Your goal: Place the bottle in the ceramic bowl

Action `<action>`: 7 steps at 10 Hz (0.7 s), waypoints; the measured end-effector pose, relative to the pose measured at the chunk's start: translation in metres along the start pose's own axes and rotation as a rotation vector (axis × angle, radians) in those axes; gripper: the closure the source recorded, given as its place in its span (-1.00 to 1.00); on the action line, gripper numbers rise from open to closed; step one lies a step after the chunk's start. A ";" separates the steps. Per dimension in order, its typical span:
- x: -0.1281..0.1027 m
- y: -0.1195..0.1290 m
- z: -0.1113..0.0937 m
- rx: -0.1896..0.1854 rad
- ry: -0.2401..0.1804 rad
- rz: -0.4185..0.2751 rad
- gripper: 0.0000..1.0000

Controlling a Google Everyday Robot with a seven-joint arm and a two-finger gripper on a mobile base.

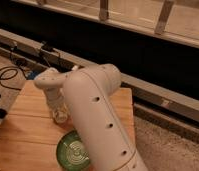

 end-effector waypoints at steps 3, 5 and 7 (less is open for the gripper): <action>0.003 -0.004 -0.003 -0.024 -0.023 -0.024 0.75; 0.006 -0.010 -0.017 -0.063 -0.063 -0.026 1.00; 0.014 -0.018 -0.052 -0.098 -0.131 -0.025 1.00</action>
